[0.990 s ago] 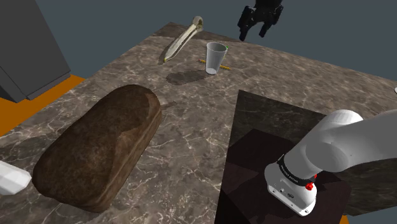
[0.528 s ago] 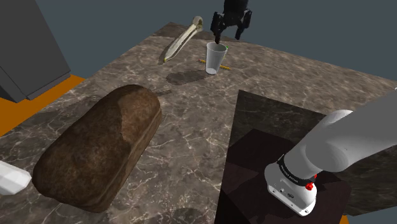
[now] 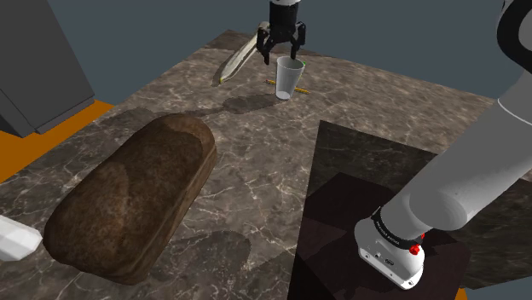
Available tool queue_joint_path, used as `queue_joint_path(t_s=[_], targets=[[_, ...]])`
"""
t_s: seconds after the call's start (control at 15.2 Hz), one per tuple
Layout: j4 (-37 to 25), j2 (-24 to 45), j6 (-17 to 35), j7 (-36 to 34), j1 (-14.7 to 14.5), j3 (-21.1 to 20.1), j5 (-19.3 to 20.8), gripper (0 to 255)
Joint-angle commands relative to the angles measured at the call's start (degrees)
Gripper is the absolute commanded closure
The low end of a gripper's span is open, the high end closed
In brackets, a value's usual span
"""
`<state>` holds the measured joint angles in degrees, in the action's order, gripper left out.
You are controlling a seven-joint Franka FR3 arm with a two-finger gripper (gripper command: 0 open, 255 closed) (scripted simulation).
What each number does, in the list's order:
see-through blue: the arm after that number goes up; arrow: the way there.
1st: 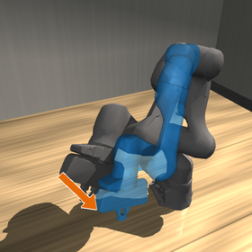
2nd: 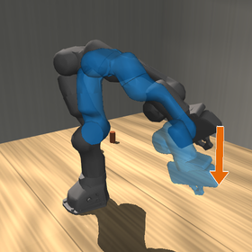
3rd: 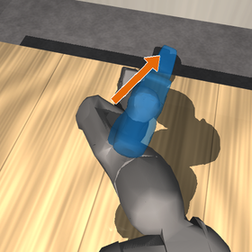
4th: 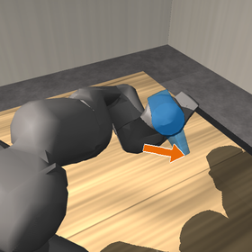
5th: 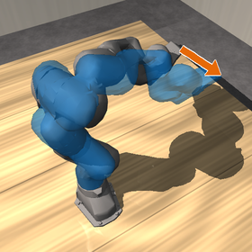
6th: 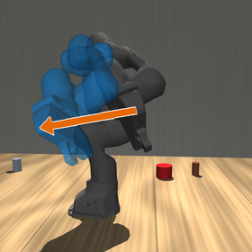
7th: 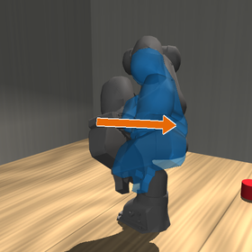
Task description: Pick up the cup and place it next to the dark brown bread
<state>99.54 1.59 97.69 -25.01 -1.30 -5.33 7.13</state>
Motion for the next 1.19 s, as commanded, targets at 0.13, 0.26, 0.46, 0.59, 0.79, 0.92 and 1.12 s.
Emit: queue_joint_path(t_s=[0.13,0.26,0.46,0.59,0.79,0.92,1.12], targets=[[2.03,0.74,2.60,-0.20,0.14,0.14,0.11,0],[3.59,0.71,4.14,-0.23,0.23,0.22,0.16,0],[4.79,0.72,5.35,-0.26,0.30,0.28,0.20,0],[4.78,0.72,5.35,-0.26,0.30,0.28,0.20,0],[4.78,0.72,5.35,-0.26,0.30,0.28,0.20,0],[4.77,0.73,5.34,-0.26,0.30,0.28,0.20,255],[4.77,0.73,5.34,-0.26,0.30,0.28,0.20,255]])
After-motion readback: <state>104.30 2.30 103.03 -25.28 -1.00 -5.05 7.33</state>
